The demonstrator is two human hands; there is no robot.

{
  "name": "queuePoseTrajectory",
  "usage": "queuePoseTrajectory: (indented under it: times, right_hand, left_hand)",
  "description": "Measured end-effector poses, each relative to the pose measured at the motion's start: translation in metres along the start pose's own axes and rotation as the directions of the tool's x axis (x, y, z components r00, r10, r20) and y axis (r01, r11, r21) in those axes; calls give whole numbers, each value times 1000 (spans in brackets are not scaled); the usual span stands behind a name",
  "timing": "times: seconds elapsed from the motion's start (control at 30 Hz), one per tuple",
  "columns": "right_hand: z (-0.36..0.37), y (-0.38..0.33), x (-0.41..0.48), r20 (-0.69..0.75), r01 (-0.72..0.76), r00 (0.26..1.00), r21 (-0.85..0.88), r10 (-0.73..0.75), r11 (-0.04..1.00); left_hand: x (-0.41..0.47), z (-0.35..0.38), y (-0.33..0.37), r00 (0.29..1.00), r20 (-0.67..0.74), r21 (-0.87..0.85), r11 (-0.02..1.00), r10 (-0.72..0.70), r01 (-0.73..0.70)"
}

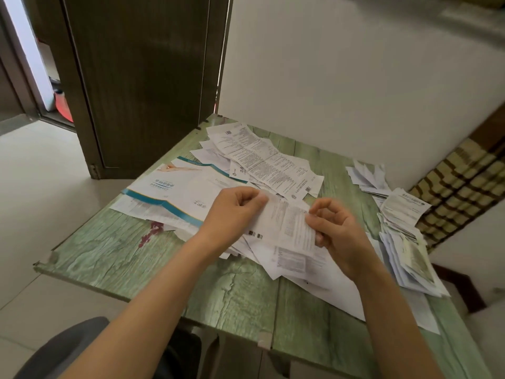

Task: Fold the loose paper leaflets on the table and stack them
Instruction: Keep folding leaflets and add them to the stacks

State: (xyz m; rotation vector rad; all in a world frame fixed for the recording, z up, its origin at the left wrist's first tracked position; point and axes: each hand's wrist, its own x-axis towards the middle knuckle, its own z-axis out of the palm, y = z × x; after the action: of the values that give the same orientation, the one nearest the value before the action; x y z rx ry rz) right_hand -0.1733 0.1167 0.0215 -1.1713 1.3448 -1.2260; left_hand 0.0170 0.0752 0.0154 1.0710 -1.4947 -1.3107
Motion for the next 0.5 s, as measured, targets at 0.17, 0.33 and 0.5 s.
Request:
queuePoseTrajectory:
  times: [0.17, 0.33, 0.5]
  right_hand:
    - [-57, -32, -45, -293, 136, 943, -104, -161, 985]
    - [-133, -26, -76, -644, 155, 755, -11, -125, 988]
    - [-156, 29, -77, -741, -160, 665, -261, -92, 952]
  left_hand:
    - [-7, 23, 10, 990, 123, -166, 982, -67, 87]
    - [-12, 40, 9, 979, 192, -123, 987, -74, 99]
    - [-14, 53, 8, 969, 232, -100, 989, -82, 108]
